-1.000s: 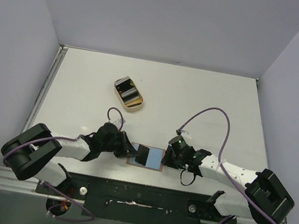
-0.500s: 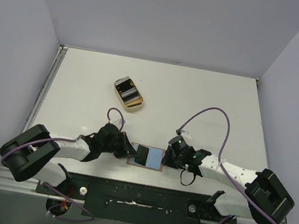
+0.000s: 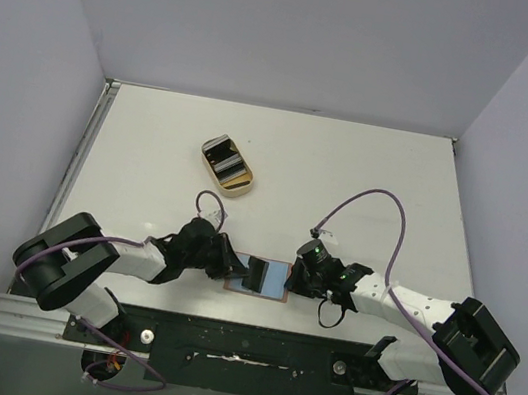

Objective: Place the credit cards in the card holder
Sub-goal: Insert the credit card into the card holder.

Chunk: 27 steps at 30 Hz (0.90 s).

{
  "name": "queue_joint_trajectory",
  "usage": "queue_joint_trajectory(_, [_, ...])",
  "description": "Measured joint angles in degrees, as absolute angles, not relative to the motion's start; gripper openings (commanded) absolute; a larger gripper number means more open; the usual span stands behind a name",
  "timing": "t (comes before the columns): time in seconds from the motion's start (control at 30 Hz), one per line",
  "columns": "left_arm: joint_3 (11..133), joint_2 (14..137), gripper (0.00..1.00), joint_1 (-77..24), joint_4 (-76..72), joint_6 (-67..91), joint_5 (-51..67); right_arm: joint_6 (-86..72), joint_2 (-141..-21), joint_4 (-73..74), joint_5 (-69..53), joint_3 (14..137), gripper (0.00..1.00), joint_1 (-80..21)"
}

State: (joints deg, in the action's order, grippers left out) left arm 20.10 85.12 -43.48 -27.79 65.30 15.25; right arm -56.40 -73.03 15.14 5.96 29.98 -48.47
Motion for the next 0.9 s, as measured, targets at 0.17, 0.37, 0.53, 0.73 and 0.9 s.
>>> queue_joint_trajectory(0.17, [20.14, 85.12, 0.00, -43.55, -27.75, 65.30, 15.16, -56.40, -73.03, 15.05, 5.96, 29.93, 0.18, -48.47])
queue_joint_trajectory(0.37, [20.73, 86.11, 0.07, -44.05, -28.21, 65.28, 15.16, -56.40, -73.03, 15.03, 6.02, 29.91, 0.18, -48.47])
queue_joint_trajectory(0.53, [21.34, 86.37, 0.27, -44.95, -28.08, 64.75, 14.55, -56.47, -73.03, 15.03, 6.07, 29.93, 0.18, -48.47])
queue_joint_trajectory(0.73, [22.50, 84.14, 0.31, -45.84, -24.51, 63.24, 12.53, -56.64, -73.01, 15.05, 6.26, 29.91, 0.18, -48.49])
queue_joint_trajectory(0.9, [23.20, 82.61, 0.33, -46.39, -21.23, 62.17, 10.44, -56.64, -73.01, 15.03, 6.42, 29.93, 0.18, -48.49])
